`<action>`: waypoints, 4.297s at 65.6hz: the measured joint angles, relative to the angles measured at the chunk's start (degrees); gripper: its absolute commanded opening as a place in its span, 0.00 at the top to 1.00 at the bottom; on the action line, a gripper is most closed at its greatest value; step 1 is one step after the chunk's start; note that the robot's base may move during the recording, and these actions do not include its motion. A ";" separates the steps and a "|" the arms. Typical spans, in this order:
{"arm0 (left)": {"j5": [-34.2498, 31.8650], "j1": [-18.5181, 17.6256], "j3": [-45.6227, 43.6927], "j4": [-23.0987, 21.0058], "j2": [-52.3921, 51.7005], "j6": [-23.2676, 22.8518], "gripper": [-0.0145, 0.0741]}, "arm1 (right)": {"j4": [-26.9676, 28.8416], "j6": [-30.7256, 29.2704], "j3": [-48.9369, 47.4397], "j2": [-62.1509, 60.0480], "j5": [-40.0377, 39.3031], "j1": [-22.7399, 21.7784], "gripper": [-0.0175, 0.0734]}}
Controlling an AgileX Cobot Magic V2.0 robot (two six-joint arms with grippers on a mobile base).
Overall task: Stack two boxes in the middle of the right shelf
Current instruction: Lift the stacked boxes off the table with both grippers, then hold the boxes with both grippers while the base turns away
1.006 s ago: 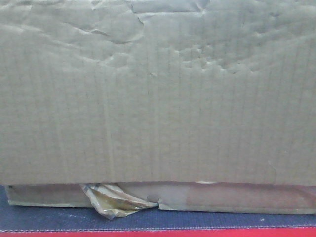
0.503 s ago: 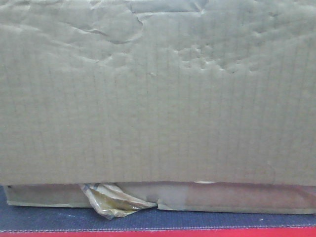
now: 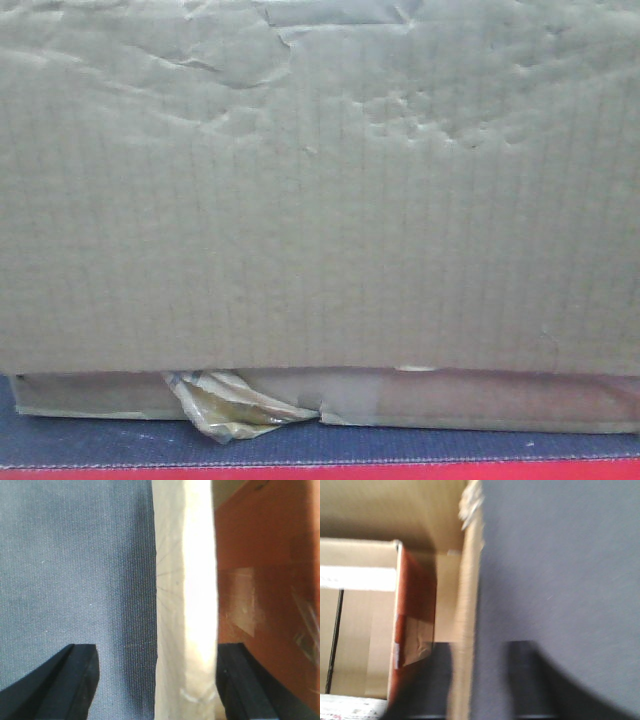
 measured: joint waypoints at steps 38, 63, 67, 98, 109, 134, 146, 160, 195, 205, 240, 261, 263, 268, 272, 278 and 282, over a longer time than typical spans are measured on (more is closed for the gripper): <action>0.00 0.00 0.00 0.00 0.00 0.00 0.40 | 2.28 0.12 7.84 3.30 0.51 0.56 0.43; 0.00 0.00 0.00 0.00 0.00 0.00 0.52 | 2.36 0.57 7.98 3.30 0.51 0.56 0.70; 0.00 0.00 0.00 0.00 0.00 0.00 0.66 | 2.50 0.66 7.98 3.30 0.51 0.56 0.83; -1.99 -0.76 0.32 1.32 -0.93 -3.34 0.96 | -0.66 5.70 8.05 0.82 -0.33 1.05 0.98; -5.24 -3.19 0.27 8.13 -5.86 -9.26 0.96 | -2.26 6.24 8.05 -2.67 -5.03 1.14 0.98; -9.36 -3.63 -3.47 16.93 -12.46 -13.00 0.96 | -15.84 16.66 7.77 -7.96 -13.93 7.24 0.98; -10.33 -3.63 -3.61 19.24 -12.98 -13.36 0.96 | -18.94 18.99 6.36 -7.96 -15.77 9.14 0.98; -11.02 -3.63 -3.78 19.58 -13.07 -13.48 0.96 | -19.81 19.35 5.98 -7.96 -16.52 9.14 0.98; -12.74 -3.63 -3.87 23.53 -13.07 -13.61 0.96 | -21.00 19.46 5.98 -6.89 -21.66 9.14 0.98; -13.76 -3.63 -3.87 25.33 -13.07 -13.76 0.96 | -23.06 19.58 5.98 -6.86 -24.22 9.14 0.98; -16.93 -3.63 -3.87 27.72 -13.42 -13.77 0.96 | -26.15 19.68 5.98 -6.86 -28.55 9.03 0.98; -16.93 -3.63 -3.87 27.87 -13.42 -13.77 0.96 | -26.26 19.68 5.98 -6.86 -29.31 9.03 0.98; -16.93 -3.63 -3.87 27.87 -13.42 -13.77 0.96 | -26.26 19.68 5.98 -6.86 -29.38 9.03 0.98; -16.93 -3.63 -3.87 28.07 -13.42 -13.87 0.96 | -26.37 19.68 5.98 -6.86 -30.31 9.03 0.98; -16.93 -3.63 -3.87 28.16 -13.42 -13.87 0.96 | -26.49 19.68 5.98 -6.86 -31.02 9.03 0.98; -16.93 -3.63 -3.87 28.43 -13.52 -13.87 0.96 | -26.70 19.68 5.98 -6.86 -32.25 8.84 0.98; -16.93 -3.63 -3.87 28.54 -13.52 -13.87 0.96 | -26.90 19.68 5.98 -6.86 -33.09 8.84 0.98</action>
